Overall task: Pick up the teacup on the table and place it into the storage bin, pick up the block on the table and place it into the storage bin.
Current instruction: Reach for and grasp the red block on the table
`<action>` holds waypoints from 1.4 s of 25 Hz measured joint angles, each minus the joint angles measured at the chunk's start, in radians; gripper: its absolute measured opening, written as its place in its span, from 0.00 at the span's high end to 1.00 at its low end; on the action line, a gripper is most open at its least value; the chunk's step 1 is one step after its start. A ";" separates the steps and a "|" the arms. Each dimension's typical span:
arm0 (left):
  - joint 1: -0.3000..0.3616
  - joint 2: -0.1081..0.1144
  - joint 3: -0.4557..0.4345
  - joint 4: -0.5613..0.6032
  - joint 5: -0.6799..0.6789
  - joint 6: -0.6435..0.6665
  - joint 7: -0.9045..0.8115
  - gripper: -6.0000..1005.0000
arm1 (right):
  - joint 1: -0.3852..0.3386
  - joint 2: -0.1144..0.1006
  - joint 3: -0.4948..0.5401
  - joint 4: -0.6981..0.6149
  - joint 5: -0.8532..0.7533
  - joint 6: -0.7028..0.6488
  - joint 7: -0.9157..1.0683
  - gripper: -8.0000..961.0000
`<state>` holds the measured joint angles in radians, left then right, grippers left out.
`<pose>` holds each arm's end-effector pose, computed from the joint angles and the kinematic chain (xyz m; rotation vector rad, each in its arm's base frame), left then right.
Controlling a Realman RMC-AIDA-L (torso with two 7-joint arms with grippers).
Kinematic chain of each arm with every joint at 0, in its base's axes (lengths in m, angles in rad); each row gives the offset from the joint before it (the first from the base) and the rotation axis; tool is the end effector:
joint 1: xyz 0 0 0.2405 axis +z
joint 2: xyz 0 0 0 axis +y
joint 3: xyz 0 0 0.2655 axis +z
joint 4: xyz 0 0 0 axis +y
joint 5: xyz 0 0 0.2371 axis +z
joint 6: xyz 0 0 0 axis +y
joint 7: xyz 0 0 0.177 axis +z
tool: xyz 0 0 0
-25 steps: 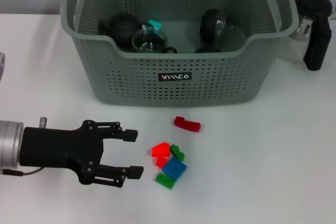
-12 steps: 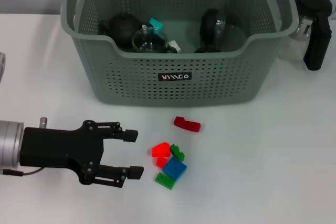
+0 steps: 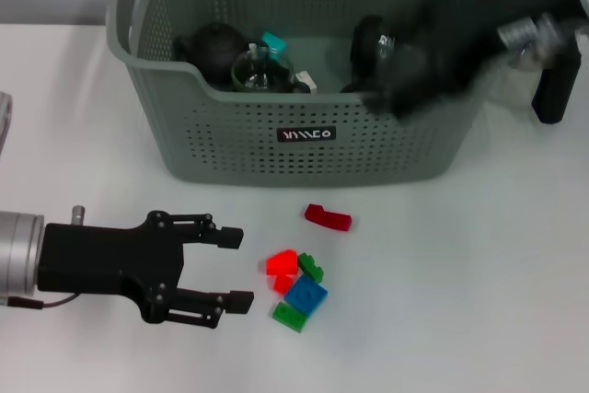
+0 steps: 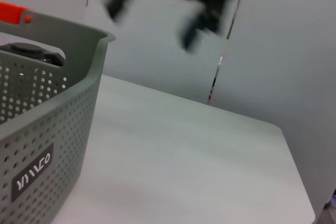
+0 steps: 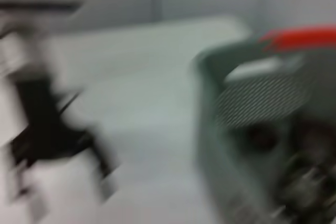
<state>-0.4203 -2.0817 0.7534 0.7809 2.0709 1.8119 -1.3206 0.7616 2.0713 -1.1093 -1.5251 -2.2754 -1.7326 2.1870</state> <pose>-0.2806 0.3048 -0.0254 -2.9712 -0.4811 -0.6729 0.0700 0.4000 0.0291 -2.8772 0.2429 -0.0042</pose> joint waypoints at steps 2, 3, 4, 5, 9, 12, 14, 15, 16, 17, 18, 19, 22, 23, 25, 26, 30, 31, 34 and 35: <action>0.000 0.000 0.000 0.001 0.000 0.000 0.001 0.19 | 0.000 0.000 -0.001 -0.006 -0.018 -0.107 -0.008 0.02; -0.001 0.000 0.000 0.001 0.000 0.000 0.001 0.19 | 0.002 0.001 -0.002 -0.004 -0.031 -0.152 -0.008 0.02; -0.002 0.000 0.000 0.002 0.000 -0.001 0.001 0.19 | 0.005 0.005 -0.004 0.000 -0.052 -0.176 -0.005 0.02; -0.003 0.000 0.000 0.001 0.000 -0.001 0.001 0.19 | 0.008 0.011 -0.008 0.003 -0.081 -0.196 0.000 0.02; -0.006 0.000 0.000 -0.001 0.000 0.000 0.001 0.19 | 0.003 0.028 -0.078 0.041 -0.159 -0.184 0.019 0.02; -0.006 0.001 0.001 -0.001 0.000 0.000 0.001 0.19 | 0.010 0.028 -0.160 0.130 -0.163 -0.119 0.038 0.02; -0.008 0.001 0.001 -0.001 0.000 0.000 0.001 0.19 | 0.021 0.028 -0.224 0.203 -0.164 -0.059 0.042 0.02; -0.008 0.001 0.002 -0.001 0.000 0.000 0.001 0.19 | 0.027 0.028 -0.249 0.228 -0.165 -0.035 0.042 0.02; -0.009 0.001 0.001 -0.002 0.000 0.000 0.001 0.19 | 0.035 0.029 -0.284 0.265 -0.166 0.002 0.045 0.02; -0.009 0.001 0.001 -0.002 0.000 0.000 0.001 0.19 | 0.044 0.029 -0.313 0.296 -0.167 0.037 0.048 0.02; -0.009 0.001 0.001 -0.002 0.000 0.000 0.001 0.19 | 0.052 0.029 -0.334 0.325 -0.168 0.073 0.051 0.02; -0.009 0.002 0.001 -0.002 0.000 0.000 0.001 0.19 | 0.059 0.029 -0.352 0.350 -0.168 0.103 0.053 0.02; -0.009 0.002 0.001 -0.002 0.000 0.000 0.001 0.19 | 0.083 0.031 -0.407 0.427 -0.169 0.211 0.062 0.02; -0.009 0.002 0.001 -0.003 0.000 0.000 0.001 0.19 | 0.087 0.031 -0.428 0.442 -0.169 0.241 0.066 0.02; -0.009 0.002 0.001 -0.003 0.000 0.000 0.001 0.19 | 0.091 0.033 -0.474 0.463 -0.167 0.305 0.077 0.02; -0.009 0.002 0.001 -0.003 0.000 0.000 0.001 0.19 | 0.091 0.033 -0.496 0.469 -0.167 0.333 0.083 0.02; -0.009 0.002 0.000 -0.003 0.000 0.000 0.001 0.19 | 0.099 0.034 -0.564 0.506 -0.169 0.413 0.115 0.02; -0.009 0.002 0.000 -0.003 0.000 0.000 0.001 0.19 | 0.105 0.034 -0.572 0.522 -0.170 0.428 0.122 0.02; -0.009 0.002 0.000 -0.003 0.000 0.000 0.001 0.19 | 0.116 0.035 -0.586 0.561 -0.170 0.467 0.136 0.02; -0.009 0.002 0.001 -0.003 0.000 0.000 0.001 0.19 | 0.118 0.036 -0.592 0.569 -0.170 0.480 0.141 0.02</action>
<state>-0.4296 -2.0800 0.7540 0.7776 2.0709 1.8116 -1.3192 0.8792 2.1071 -1.7014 -0.9557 -2.4454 -1.2522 2.3276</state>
